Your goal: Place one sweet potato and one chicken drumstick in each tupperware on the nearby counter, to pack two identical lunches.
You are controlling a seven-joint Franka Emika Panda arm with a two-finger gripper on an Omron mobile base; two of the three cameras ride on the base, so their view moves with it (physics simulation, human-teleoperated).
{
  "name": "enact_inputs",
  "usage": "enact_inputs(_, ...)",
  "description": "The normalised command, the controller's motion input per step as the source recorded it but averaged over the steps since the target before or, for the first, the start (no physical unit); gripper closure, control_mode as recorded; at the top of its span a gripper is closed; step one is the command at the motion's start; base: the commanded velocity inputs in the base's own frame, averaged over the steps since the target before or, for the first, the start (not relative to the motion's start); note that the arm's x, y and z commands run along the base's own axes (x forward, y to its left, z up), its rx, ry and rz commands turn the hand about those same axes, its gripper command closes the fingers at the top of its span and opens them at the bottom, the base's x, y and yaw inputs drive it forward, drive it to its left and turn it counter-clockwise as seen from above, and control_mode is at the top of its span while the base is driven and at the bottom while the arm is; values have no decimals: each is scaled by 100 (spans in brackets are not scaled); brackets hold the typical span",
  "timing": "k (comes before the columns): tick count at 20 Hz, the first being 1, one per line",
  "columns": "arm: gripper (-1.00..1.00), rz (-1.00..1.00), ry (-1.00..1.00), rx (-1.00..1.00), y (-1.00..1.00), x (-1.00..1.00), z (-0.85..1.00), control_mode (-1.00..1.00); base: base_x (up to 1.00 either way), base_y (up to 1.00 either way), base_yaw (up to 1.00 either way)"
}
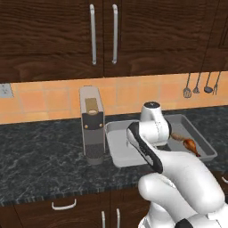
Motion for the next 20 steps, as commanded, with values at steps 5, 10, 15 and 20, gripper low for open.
enact_inputs(5, 100, 0, 14, 3, -6, 98, 4, -100, 0, 0, 0)
enact_inputs(10, 100, 0, 11, 4, 0, 100, -17, -100, 0, 0, 0)
enact_inputs(15, 100, 0, 6, 0, 2, 47, -63, -100, 0, 0, 0)
enact_inputs(20, 100, 0, 0, 0, 16, 0, -69, -100, 0, 0, 0)
